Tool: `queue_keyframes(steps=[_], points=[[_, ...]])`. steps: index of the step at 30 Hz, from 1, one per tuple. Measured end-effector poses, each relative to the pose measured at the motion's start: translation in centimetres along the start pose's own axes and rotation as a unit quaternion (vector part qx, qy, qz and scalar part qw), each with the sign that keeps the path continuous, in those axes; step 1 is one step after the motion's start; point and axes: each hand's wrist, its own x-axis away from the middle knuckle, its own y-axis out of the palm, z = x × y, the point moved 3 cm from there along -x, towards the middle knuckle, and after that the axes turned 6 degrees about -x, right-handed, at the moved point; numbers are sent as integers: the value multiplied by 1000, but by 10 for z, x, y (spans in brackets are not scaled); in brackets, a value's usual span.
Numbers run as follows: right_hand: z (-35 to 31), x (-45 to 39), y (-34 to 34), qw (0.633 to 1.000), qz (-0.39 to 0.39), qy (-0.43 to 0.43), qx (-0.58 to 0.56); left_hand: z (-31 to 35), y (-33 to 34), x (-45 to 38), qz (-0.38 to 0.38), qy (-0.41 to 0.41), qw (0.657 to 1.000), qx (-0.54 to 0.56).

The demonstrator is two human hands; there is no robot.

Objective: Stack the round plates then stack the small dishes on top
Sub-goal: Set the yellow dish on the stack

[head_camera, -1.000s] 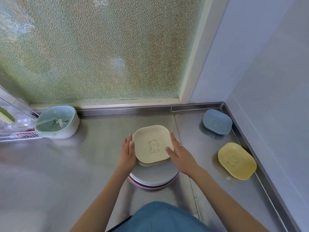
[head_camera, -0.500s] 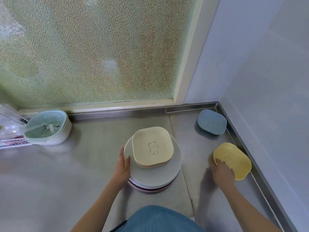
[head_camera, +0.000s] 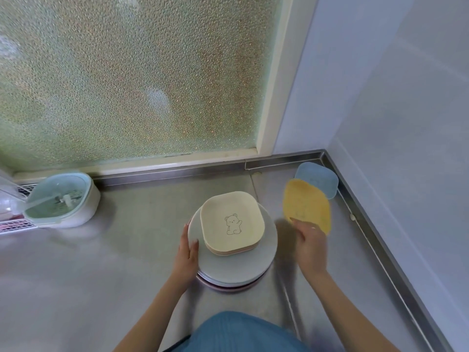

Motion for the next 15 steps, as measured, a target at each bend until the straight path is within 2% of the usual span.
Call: queue_keyframes(steps=[3, 6, 10, 12, 15], points=[[-51, 4, 15, 991, -47, -109, -54, -1, -1, 0, 0, -4, 1000, -5], [-82, 20, 32, 974, -117, -192, -40, 1, -1, 1, 1, -1, 1000, -5], [-94, 40, 46, 936, -114, -331, 21, 2, -1, 2, 4, 2, 1000, -14], [-92, 46, 51, 933, -122, -334, 54, 3, -2, 3, 2, 9, 1000, -9], [-87, 48, 56, 933, -195, -296, 65, 5, -2, 4, 2, 10, 1000, -2]])
